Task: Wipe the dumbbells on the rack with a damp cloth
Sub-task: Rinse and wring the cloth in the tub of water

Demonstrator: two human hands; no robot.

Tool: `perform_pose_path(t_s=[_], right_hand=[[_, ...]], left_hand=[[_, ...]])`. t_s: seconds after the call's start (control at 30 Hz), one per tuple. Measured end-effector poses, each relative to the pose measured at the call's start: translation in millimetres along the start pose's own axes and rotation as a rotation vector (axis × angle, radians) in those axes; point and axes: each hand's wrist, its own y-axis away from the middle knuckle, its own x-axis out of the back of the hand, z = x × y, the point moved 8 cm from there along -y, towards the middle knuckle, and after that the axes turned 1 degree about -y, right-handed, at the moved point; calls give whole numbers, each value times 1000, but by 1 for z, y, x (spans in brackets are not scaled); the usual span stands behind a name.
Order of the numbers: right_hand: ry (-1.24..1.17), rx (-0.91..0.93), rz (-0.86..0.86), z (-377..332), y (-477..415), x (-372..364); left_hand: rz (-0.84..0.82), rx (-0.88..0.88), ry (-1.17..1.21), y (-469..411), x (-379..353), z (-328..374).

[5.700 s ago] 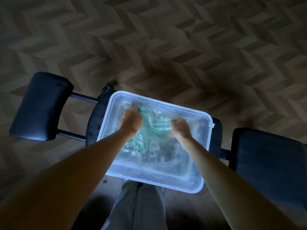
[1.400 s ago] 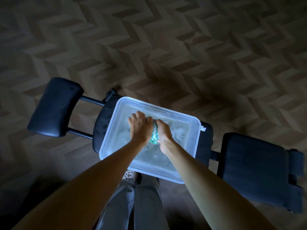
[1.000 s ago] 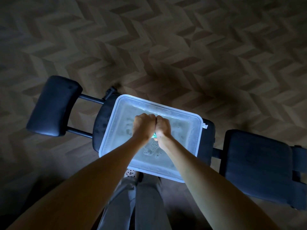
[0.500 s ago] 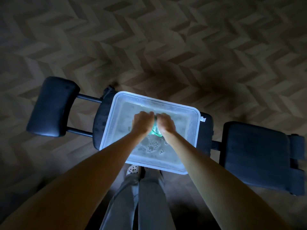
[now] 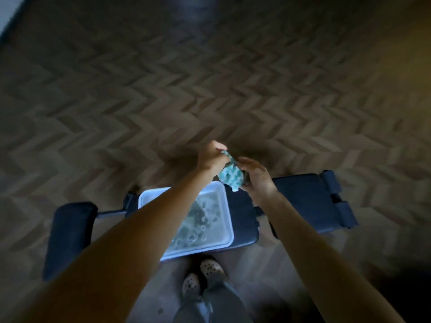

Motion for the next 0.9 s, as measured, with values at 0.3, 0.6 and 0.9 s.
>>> perform_pose_path(t_s=[0.3, 0.6, 0.9], right_hand=[[21, 339, 308, -135, 151, 188], [12, 529, 777, -132, 301, 420], [95, 245, 1283, -40, 423, 595]], left_hand=[[-514, -483, -52, 117, -180, 201], [-896, -903, -363, 288, -404, 271], [-1253, -1183, -540, 460, -569, 253]])
